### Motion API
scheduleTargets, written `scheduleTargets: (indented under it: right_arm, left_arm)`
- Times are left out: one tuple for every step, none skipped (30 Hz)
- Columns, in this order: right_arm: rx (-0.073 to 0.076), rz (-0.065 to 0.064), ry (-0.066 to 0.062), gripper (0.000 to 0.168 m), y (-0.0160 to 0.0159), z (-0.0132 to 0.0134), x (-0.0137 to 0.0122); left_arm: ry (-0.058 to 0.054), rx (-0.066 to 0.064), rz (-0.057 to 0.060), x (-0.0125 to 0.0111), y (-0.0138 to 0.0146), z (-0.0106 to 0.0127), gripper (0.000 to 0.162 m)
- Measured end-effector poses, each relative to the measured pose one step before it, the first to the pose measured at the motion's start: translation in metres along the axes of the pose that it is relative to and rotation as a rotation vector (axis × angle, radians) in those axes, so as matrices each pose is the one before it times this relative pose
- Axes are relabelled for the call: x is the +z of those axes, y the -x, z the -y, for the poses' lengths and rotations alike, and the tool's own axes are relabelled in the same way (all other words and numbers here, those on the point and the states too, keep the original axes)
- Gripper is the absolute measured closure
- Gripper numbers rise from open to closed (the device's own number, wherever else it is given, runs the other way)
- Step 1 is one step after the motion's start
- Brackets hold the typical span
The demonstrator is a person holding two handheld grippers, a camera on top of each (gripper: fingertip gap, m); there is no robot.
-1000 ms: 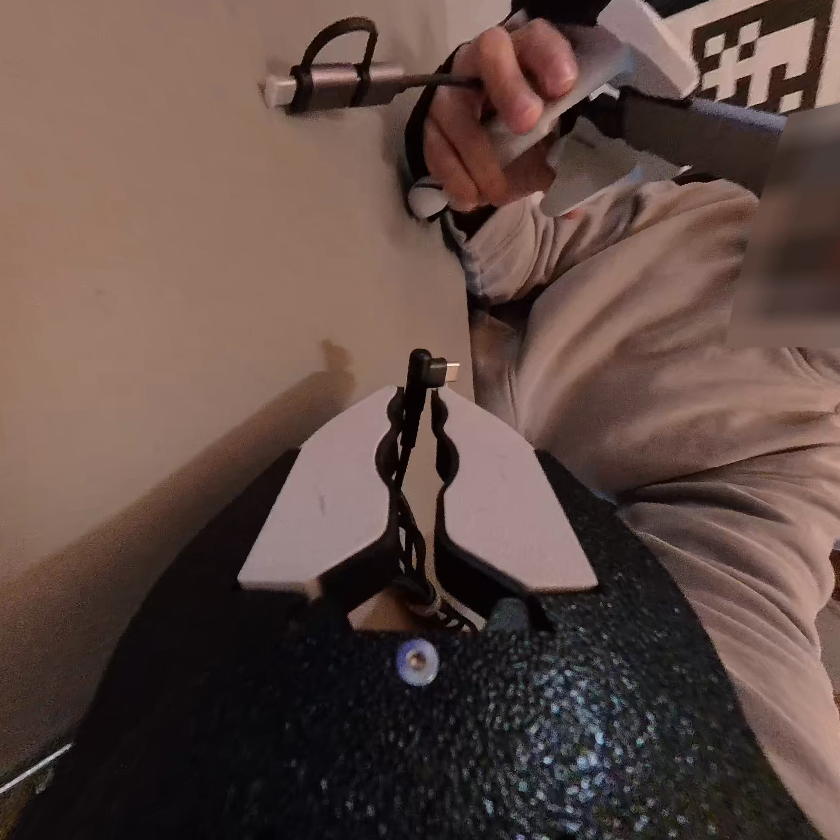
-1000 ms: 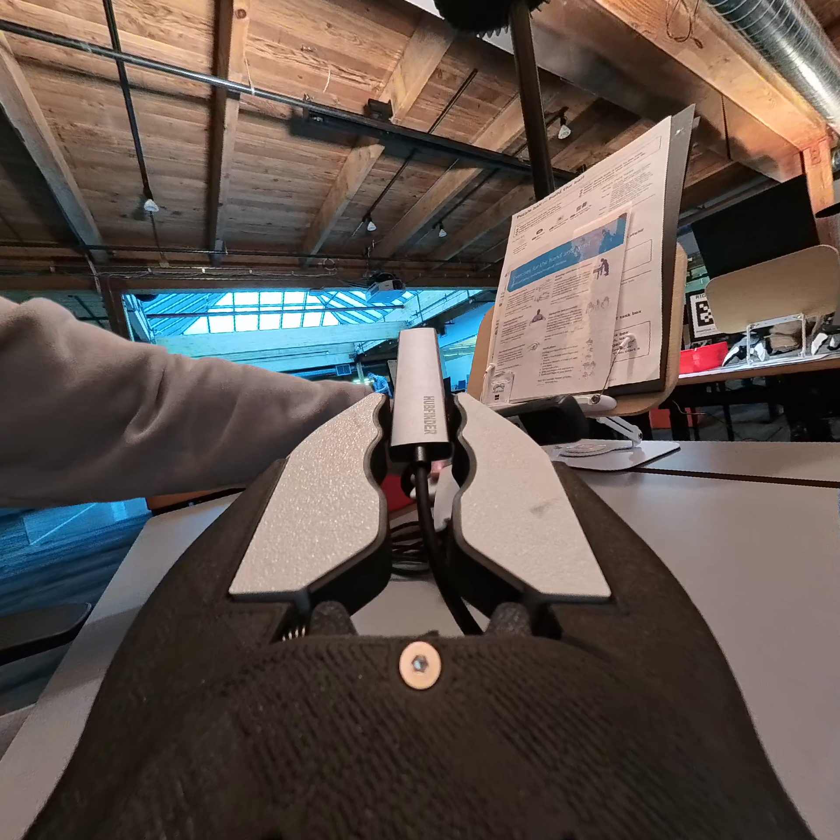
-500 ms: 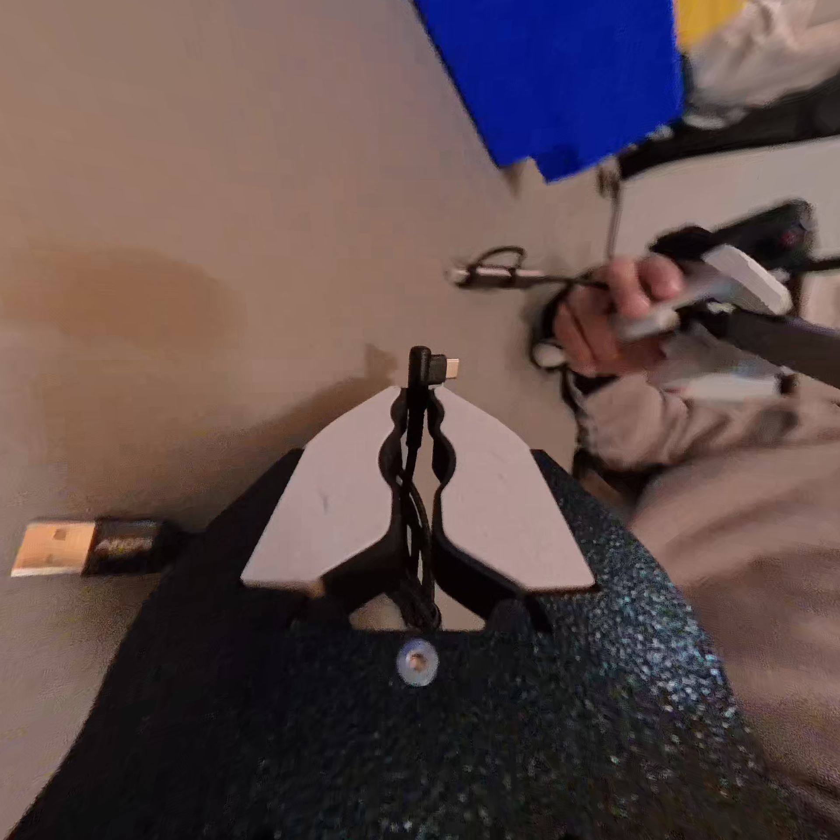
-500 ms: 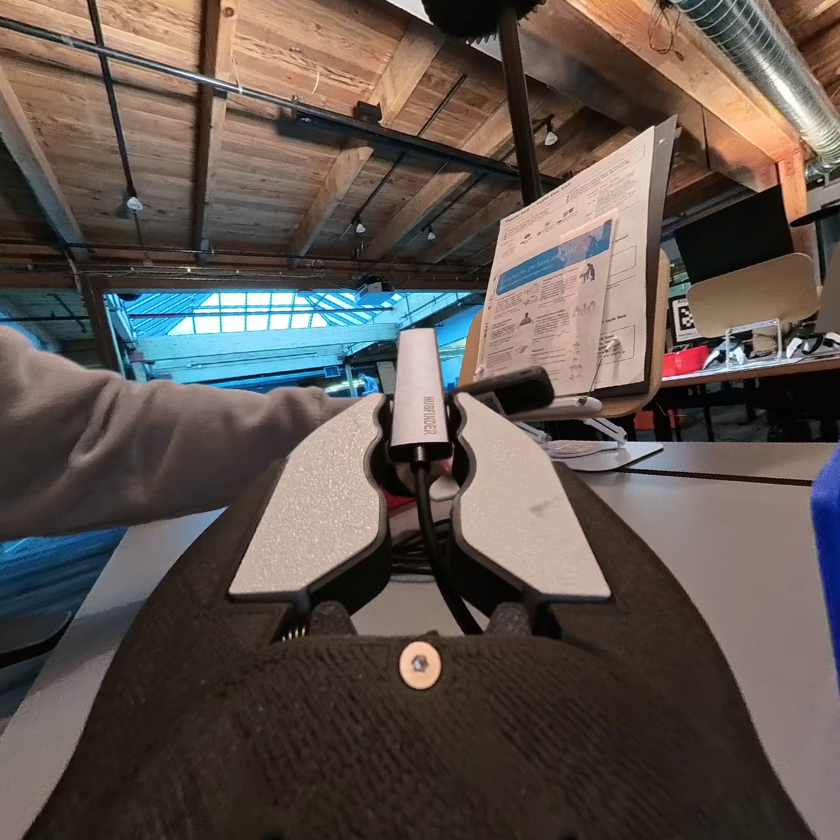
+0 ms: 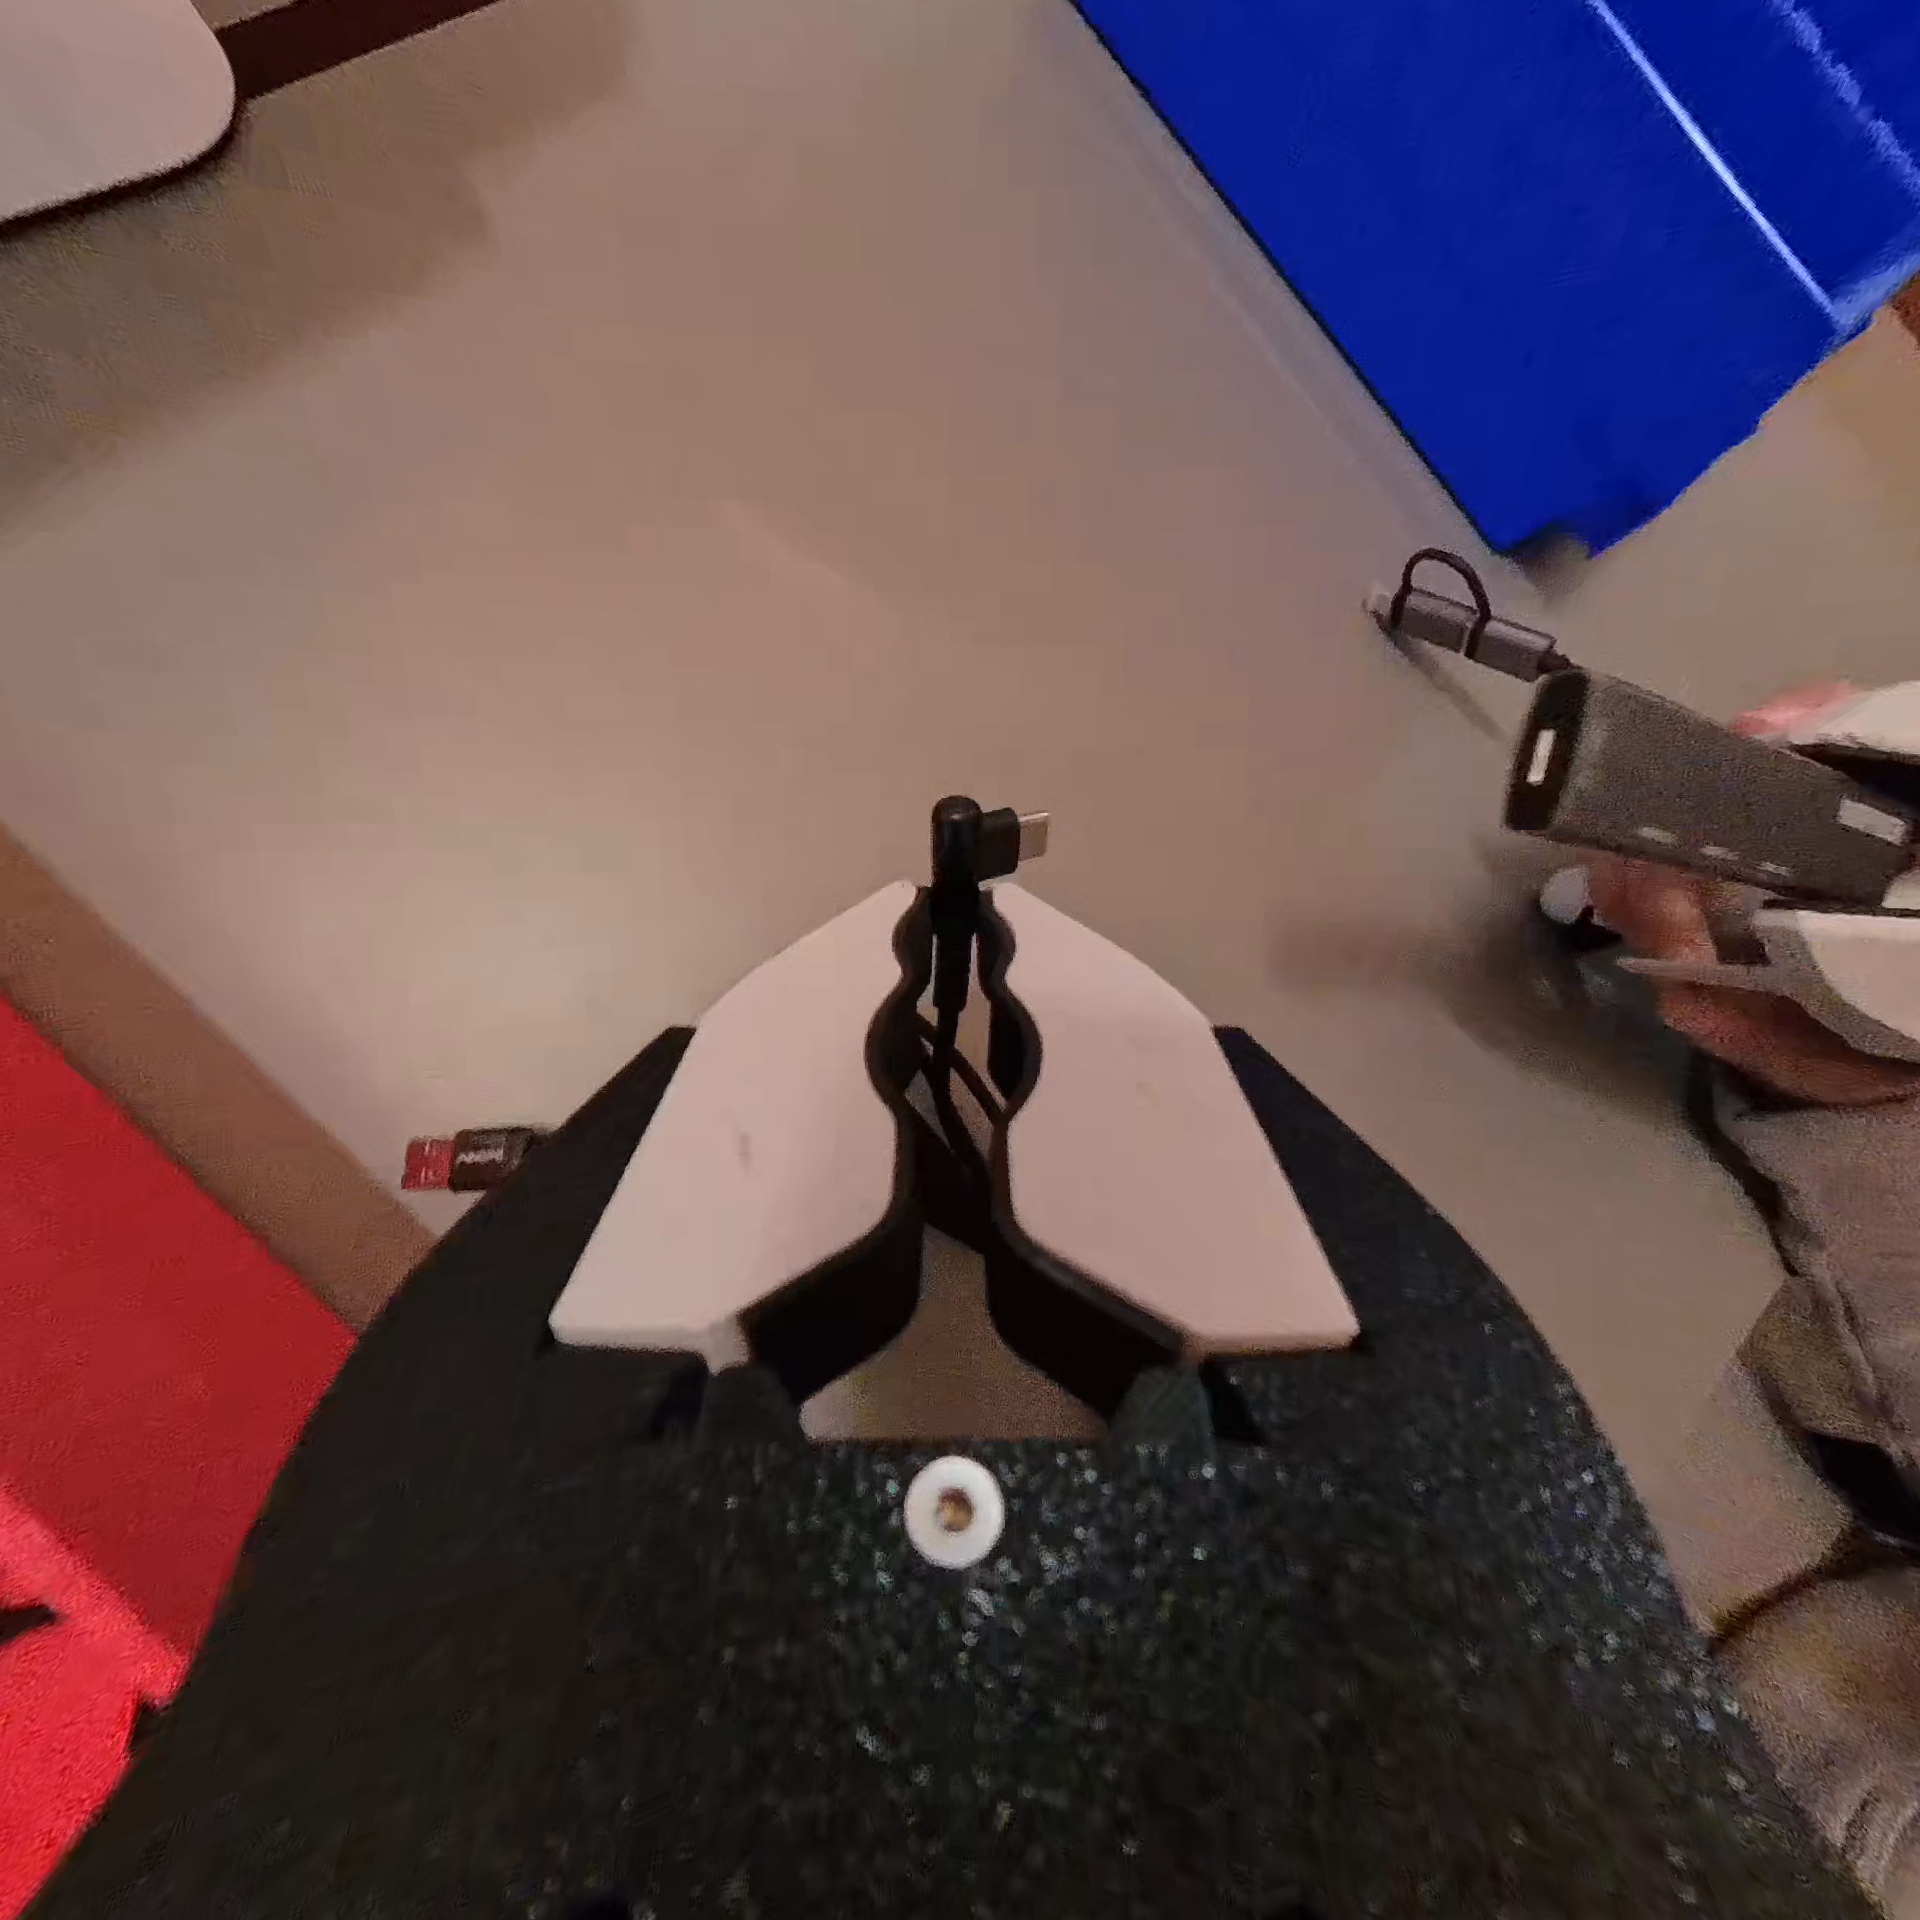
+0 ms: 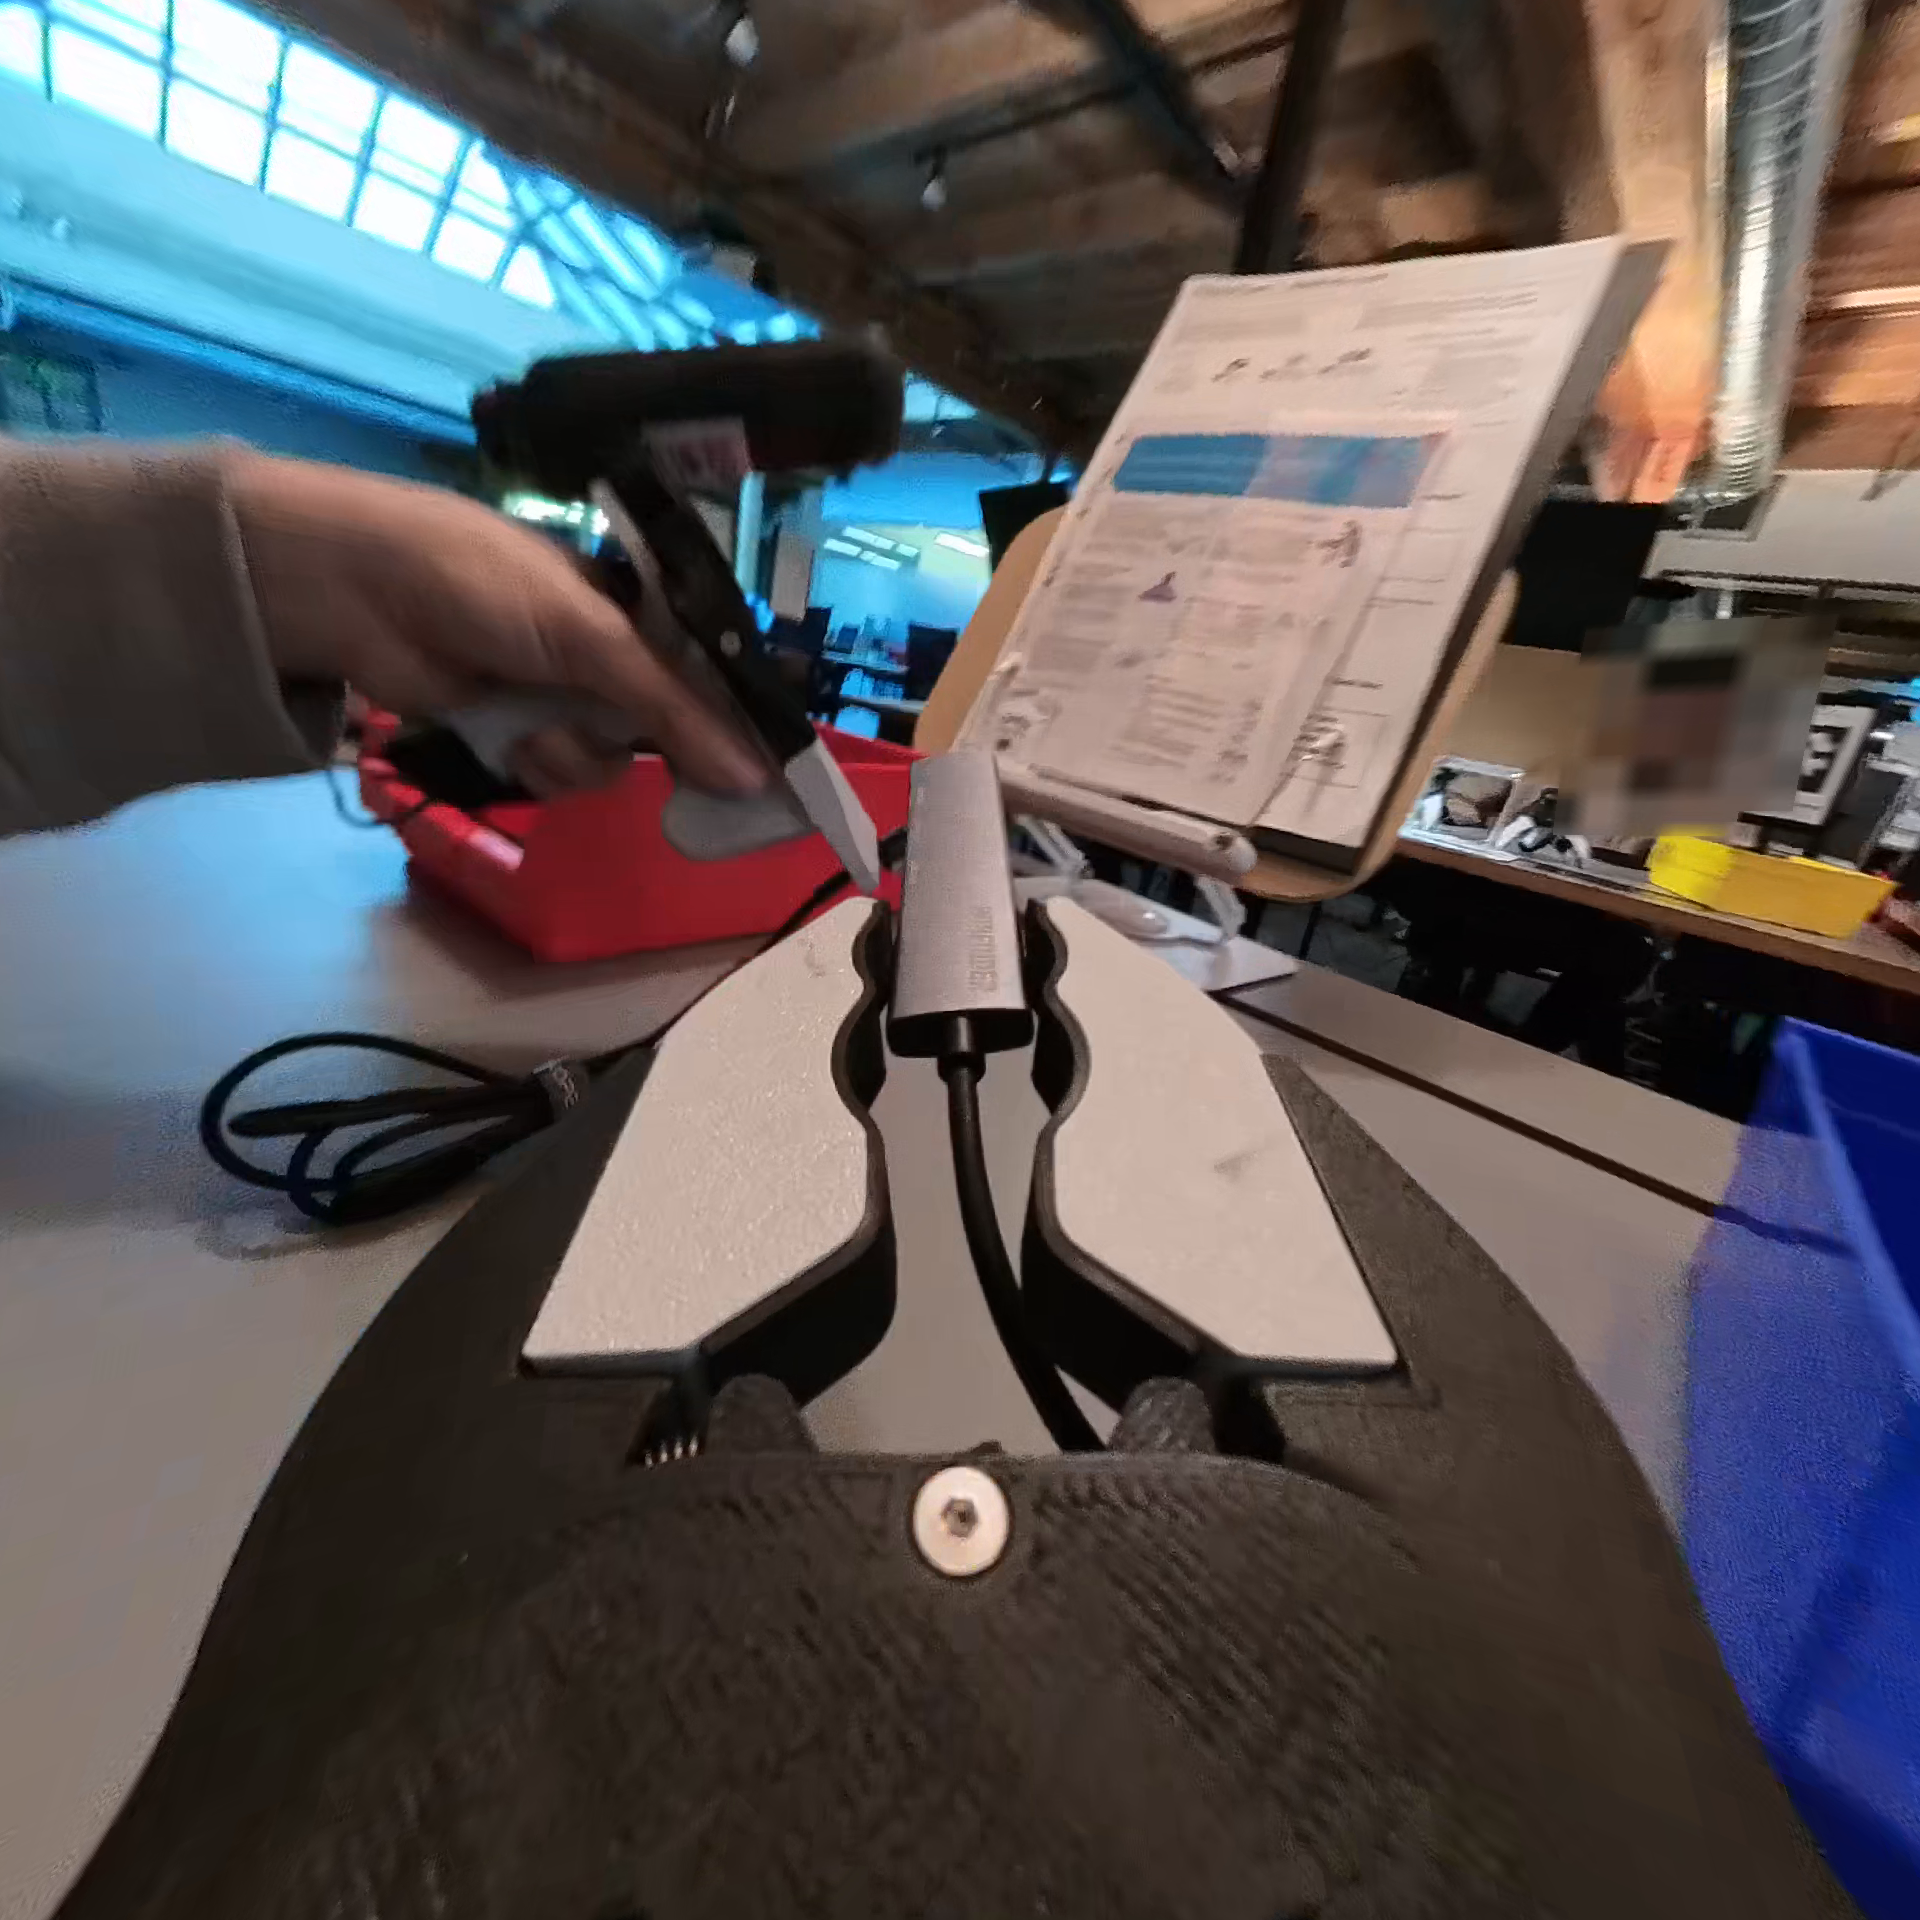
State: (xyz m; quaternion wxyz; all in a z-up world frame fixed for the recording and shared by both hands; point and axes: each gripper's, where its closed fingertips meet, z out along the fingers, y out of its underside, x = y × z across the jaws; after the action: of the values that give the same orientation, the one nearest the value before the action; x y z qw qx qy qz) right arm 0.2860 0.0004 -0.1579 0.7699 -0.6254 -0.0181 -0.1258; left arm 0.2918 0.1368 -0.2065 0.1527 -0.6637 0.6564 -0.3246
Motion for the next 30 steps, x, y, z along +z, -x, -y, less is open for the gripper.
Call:
scheduleTargets:
  right_arm:
    - [-0.0078,0.034,0.0167,0.144,0.00804,-0.00185,0.00363]
    - [0.0005,0.0359,0.0075,0.144,0.00797,-0.00054,0.00318]
    - [-0.0053,0.026,0.007,0.144,0.00653,-0.00056,0.00271]
    - [-0.0181,0.018,0.0167,0.144,0.00514,-0.00193,0.00275]
    - [-0.0264,0.0342,0.0284,0.144,0.0071,-0.00343,0.00287]
    - [-0.0221,0.0414,0.0298,0.144,0.00793,-0.00331,0.00289]
    - [-0.026,0.022,0.0272,0.144,0.00561,-0.00319,0.00287]
    - [-0.0302,0.0091,0.0248,0.144,0.00407,-0.00293,0.00275]
    - [-0.0286,0.0094,0.0207,0.144,0.00371,-0.00252,0.00256]
    - [-0.0283,0.0049,0.0148,0.144,0.00303,-0.00181,0.00223]
    - [-0.027,0.0049,0.0097,0.144,0.00288,-0.00132,0.00171]
    - [-0.0201,0.0176,0.0086,0.144,0.00392,-0.00104,0.00134]
    - [-0.0133,0.0199,0.0097,0.144,0.00374,-0.00102,0.00114]
    - [-0.0078,0.0076,0.0074,0.143,0.00164,-0.00091,0.00088]
    - [-0.0001,-0.0071,0.005,0.144,-0.00079,-0.00062,0.00045]
    - [0.0054,-0.0108,0.0,0.143,-0.00185,-0.00011,-0.00018]
    - [0.0086,-0.0106,-0.0073,0.144,-0.00211,0.00083,-0.0008]
    - [0.0134,-0.0155,-0.0121,0.144,-0.0032,0.00136,-0.0014]
    - [0.0183,-0.0167,-0.0141,0.144,-0.00394,0.00145,-0.00157]
    - [0.0218,-0.0091,-0.015,0.143,-0.00336,0.0016,-0.00168]
    - [0.023,-0.0058,-0.016,0.144,-0.00303,0.00169,-0.00178]
    - [0.0218,-0.011,-0.0181,0.144,-0.00363,0.00194,-0.00192]
    - [0.0219,-0.011,-0.0185,0.144,-0.00354,0.00209,-0.00206]
    - [0.0223,-0.0112,-0.0196,0.144,-0.00371,0.00213,-0.00216]
    - [0.0231,-0.0166,-0.0218,0.144,-0.00444,0.00237,-0.0024]
    - [0.022,-0.019,-0.0258,0.144,-0.00462,0.0028,-0.0026]
    - [0.0235,-0.0167,-0.0265,0.144,-0.00449,0.00298,-0.00291]
    - [0.0224,-0.0191,-0.0292,0.144,-0.00461,0.00332,-0.00323]
    - [0.0204,-0.0149,-0.0297,0.144,-0.00396,0.00342,-0.0033]
    - [0.0213,-0.0035,-0.0256,0.144,-0.00271,0.0029,-0.00273]
  left_arm:
    - [0.0072,0.0177,0.0163,-0.00799,-0.00281,-0.00577,0.155]
    - [0.0076,0.0138,0.0121,-0.00691,-0.0023,-0.00619,0.155]
    - [0.0175,0.0101,0.0089,-0.00458,-0.00081,-0.00756,0.155]
    - [0.0221,0.0052,-0.0011,-0.0027,-0.00105,-0.00835,0.155]
    - [0.012,-0.005,-0.0218,-0.00198,-0.00339,-0.00721,0.155]
    - [0.0047,-0.0127,-0.0403,-0.0017,-0.00495,-0.00662,0.155]
    - [0.0033,-0.0135,-0.0409,-0.00124,-0.00422,-0.00643,0.155]
    - [-0.0007,-0.0137,-0.0339,-0.00009,-0.0025,-0.00589,0.155]
    - [-0.0049,-0.0157,-0.0251,0.00047,-0.00044,-0.00556,0.155]
    - [-0.0089,-0.016,-0.0163,0.00048,0.00098,-0.00527,0.155]
    - [-0.0142,-0.0194,-0.0186,0.0004,0.00056,-0.00489,0.155]
    - [-0.0162,-0.023,-0.0218,0.00131,0.0003,-0.00452,0.155]
    - [-0.0115,-0.0183,-0.0132,0.00198,0.00092,-0.00464,0.155]
    - [-0.0085,-0.0094,-0.0075,0.00242,0.00046,-0.00467,0.155]
    - [-0.0084,-0.0053,-0.0095,0.00283,-0.00023,-0.00418,0.155]
    - [-0.0059,-0.0037,-0.0057,0.00351,0.00059,-0.00385,0.154]
    - [-0.004,-0.0003,-0.001,0.00415,0.00171,-0.00299,0.155]
    - [-0.0011,0.0044,-0.0055,0.00502,0.00131,-0.00193,0.153]
    - [0.0044,0.0104,-0.0096,0.0049,0.00016,-0.00145,0.152]
    - [0.0078,0.0144,-0.0072,0.00468,-0.00012,-0.00121,0.15]
    - [0.0061,0.0156,-0.0109,0.00434,-0.00076,-0.00068,0.148]
    - [0.0032,0.0133,-0.0267,0.00426,-0.0026,0.00035,0.147]
    - [0.0086,0.0065,-0.0396,0.00404,-0.00412,0.00014,0.145]
    - [0.0159,0.0045,-0.0444,0.00452,-0.00376,-0.00089,0.144]
    - [0.014,0.0112,-0.0466,0.00414,-0.0037,-0.00067,0.143]
    - [0.0087,0.0085,-0.047,0.00236,-0.00382,-0.00015,0.144]
    - [0.0114,-0.0043,-0.0455,0.00075,-0.003,-0.0003,0.144]
    - [0.0169,-0.0123,-0.0423,0.00009,-0.00252,-0.00099,0.142]
    - [0.0132,-0.0138,-0.0448,0.00022,-0.00298,-0.00045,0.14]
    - [0.0101,-0.0159,-0.0533,0.00018,-0.0036,-0.0002,0.137]
